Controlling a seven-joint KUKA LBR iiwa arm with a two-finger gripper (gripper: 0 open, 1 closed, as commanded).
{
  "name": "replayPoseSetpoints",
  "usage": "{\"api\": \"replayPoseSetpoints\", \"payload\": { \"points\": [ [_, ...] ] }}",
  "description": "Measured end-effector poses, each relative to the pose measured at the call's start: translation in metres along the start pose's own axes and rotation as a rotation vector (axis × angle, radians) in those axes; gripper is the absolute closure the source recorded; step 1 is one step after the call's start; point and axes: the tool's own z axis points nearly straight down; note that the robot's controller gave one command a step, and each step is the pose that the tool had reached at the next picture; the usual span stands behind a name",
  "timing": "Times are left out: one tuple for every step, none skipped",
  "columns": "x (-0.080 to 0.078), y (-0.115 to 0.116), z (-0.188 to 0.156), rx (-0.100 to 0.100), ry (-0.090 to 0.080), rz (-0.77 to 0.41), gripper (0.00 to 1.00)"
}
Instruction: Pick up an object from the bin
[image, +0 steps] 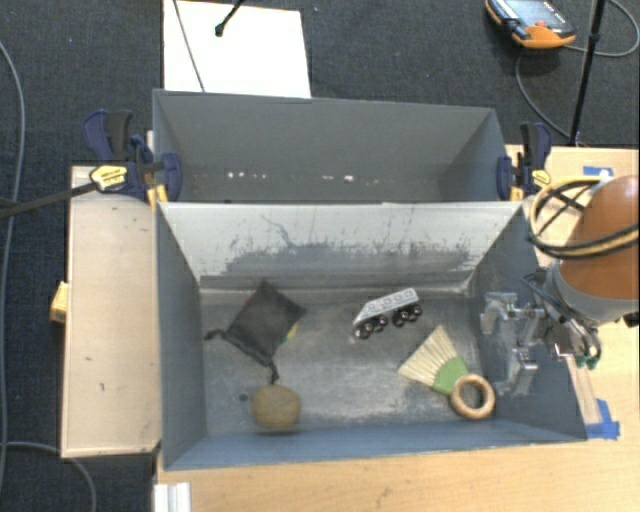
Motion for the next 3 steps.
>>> {"api": "replayPoseSetpoints", "payload": {
  "points": [
    [-0.002, 0.000, -0.004, 0.002, -0.008, -0.004, 0.00],
    [-0.022, 0.002, 0.058, 0.000, 0.000, -0.064, 0.00],
    [-0.025, 0.009, 0.089, -0.001, 0.002, -0.136, 0.00]
  ]
}}
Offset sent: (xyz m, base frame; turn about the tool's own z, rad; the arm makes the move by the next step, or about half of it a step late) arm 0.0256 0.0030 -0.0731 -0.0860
